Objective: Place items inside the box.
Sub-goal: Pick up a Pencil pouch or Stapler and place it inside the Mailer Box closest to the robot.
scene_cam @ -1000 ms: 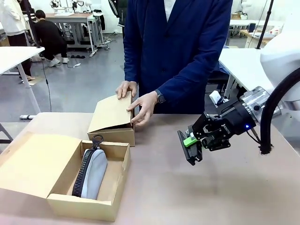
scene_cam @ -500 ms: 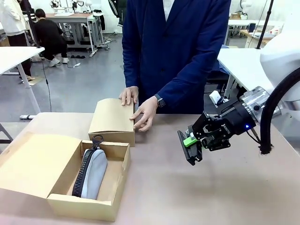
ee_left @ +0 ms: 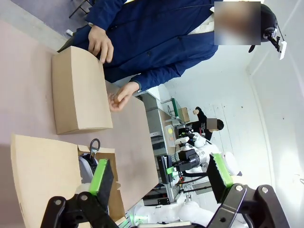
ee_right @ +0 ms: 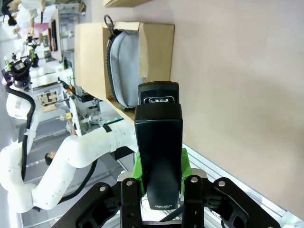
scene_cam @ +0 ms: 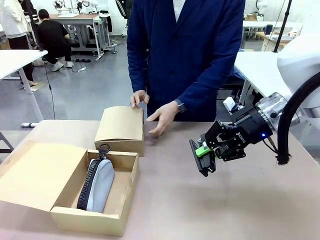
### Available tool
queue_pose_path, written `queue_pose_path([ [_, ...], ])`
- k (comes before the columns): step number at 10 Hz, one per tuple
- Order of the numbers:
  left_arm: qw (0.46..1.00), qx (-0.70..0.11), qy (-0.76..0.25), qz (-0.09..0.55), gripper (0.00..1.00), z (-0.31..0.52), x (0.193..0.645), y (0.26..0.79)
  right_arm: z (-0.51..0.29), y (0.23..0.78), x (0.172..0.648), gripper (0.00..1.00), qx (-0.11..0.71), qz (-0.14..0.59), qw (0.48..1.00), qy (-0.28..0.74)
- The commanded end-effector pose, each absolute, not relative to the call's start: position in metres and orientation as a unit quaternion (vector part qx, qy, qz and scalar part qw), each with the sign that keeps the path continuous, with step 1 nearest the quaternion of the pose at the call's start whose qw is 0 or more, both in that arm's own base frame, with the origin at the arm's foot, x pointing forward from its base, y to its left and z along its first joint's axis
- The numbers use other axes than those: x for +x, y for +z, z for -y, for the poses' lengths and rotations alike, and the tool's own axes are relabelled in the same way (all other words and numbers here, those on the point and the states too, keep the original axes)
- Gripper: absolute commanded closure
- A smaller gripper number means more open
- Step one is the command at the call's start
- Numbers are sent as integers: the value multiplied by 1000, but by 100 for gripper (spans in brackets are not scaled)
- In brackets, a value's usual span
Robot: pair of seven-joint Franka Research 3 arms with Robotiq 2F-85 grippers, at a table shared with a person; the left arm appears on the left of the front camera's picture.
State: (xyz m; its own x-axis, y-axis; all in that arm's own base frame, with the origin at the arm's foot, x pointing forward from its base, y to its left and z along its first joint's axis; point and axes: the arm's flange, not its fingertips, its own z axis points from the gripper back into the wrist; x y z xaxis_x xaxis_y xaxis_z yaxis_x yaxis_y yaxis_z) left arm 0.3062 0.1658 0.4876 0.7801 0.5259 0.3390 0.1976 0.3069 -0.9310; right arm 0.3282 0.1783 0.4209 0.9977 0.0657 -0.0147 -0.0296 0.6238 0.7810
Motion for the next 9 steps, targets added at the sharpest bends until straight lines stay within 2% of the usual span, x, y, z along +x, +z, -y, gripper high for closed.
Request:
queue_pose_path([
  [1, 737, -584, 104, 324, 0, -163, 304, 486, -188, 422, 326, 68, 428, -4, 903, 31],
  [5, 737, -584, 104, 324, 0, -163, 304, 486, -181, 420, 327, 68, 429, -20, 903, 29],
  [9, 737, -584, 104, 324, 0, -163, 304, 486, -271, 429, 322, 68, 458, 13, 886, 69],
])
